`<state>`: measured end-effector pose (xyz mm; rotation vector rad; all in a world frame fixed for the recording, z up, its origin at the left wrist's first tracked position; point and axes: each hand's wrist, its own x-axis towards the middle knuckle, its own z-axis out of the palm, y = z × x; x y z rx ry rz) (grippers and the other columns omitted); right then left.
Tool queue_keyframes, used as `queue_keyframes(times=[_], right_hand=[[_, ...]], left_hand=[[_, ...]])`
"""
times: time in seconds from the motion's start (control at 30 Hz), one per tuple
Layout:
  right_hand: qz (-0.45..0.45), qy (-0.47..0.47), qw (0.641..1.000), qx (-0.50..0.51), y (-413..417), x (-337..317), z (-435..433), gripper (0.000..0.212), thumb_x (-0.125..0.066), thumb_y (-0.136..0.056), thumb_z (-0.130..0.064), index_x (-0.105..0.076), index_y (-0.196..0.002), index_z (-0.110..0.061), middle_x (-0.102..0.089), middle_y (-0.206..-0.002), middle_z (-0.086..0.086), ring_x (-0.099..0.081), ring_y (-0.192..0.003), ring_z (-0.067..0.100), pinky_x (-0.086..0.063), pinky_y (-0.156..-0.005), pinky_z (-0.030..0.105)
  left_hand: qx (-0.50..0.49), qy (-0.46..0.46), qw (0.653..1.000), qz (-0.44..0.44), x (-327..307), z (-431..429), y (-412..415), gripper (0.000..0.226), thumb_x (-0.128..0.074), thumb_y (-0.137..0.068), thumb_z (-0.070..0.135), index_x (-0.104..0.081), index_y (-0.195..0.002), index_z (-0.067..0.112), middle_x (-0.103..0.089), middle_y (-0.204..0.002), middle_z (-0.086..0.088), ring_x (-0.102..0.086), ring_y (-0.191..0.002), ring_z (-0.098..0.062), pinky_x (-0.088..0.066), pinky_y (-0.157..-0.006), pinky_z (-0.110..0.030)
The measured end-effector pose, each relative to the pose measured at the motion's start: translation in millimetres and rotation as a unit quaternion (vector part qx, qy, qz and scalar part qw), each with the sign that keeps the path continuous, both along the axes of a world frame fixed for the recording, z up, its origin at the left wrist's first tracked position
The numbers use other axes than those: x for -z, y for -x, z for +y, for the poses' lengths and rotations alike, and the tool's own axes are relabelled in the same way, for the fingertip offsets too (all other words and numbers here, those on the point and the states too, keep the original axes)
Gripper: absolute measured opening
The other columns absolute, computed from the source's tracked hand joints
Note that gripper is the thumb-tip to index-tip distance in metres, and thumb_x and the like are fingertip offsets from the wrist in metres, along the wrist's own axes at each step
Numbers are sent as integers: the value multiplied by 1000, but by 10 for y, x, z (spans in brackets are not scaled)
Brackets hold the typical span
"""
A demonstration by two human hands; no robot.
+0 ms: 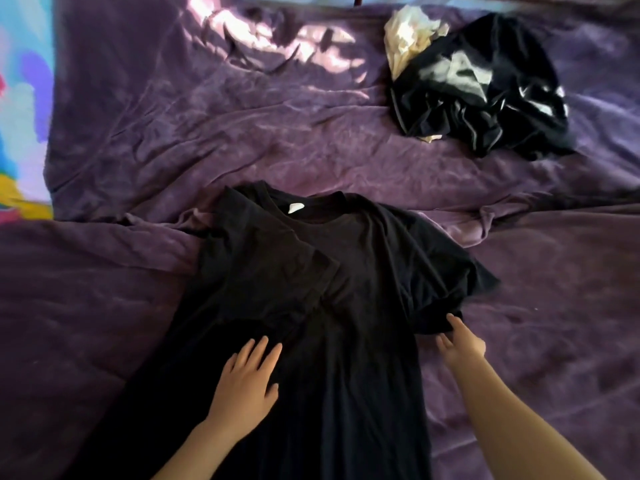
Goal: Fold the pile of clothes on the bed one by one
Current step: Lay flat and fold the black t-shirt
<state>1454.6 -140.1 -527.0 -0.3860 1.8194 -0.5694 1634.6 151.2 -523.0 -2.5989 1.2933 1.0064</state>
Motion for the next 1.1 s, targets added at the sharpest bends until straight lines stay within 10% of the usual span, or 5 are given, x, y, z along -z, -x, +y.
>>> queue_keyframes(times=[0.27,0.47,0.57,0.9,1.1], right_hand=[[127,207,965,-102,-340,-401,-5,12,-58,-82,2,-57,-94,0,-51,-72,7,-52,-73,26,-38,-57,21],[180,383,410,-808,-647,-303,927,41,-70,-73,-21,-58,-112,-14,-29,-150,18,-21,-139,43,-26,-108,57],[241,244,313,-886,-551,-36,997,70,-52,-89,-42,-14,-148,-30,19,-156,8,17,-143,32,-2,-114,54],[311,258,253,-879,-456,-40,798,56,-29,-93,-55,-36,-143,-31,-22,-154,11,-29,-139,33,-35,-105,48],[307,396,489,-714,-1217,-191,220,32,-69,-83,-26,-67,-110,-9,-61,-116,15,-57,-106,37,-46,-82,46]], left_hand=[[-165,121,978,37,-203,81,52,61,-49,-95,28,-20,-149,20,-16,-156,1,-17,-143,-15,-25,-112,-28],[-277,189,942,25,-260,86,-45,53,-58,-90,9,-41,-140,11,-35,-148,-8,-30,-137,-23,-36,-108,-37],[-287,185,940,20,-256,124,-76,52,-57,-90,10,-41,-140,12,-33,-149,-8,-30,-137,-22,-36,-107,-37],[-305,158,939,4,-195,135,-308,50,-60,-88,8,-45,-137,7,-41,-143,-12,-36,-133,-28,-40,-102,-41],[-301,242,913,-132,-260,-331,-1208,34,-67,-77,-5,-63,-111,-5,-61,-112,-25,-53,-103,-46,-45,-82,-53]])
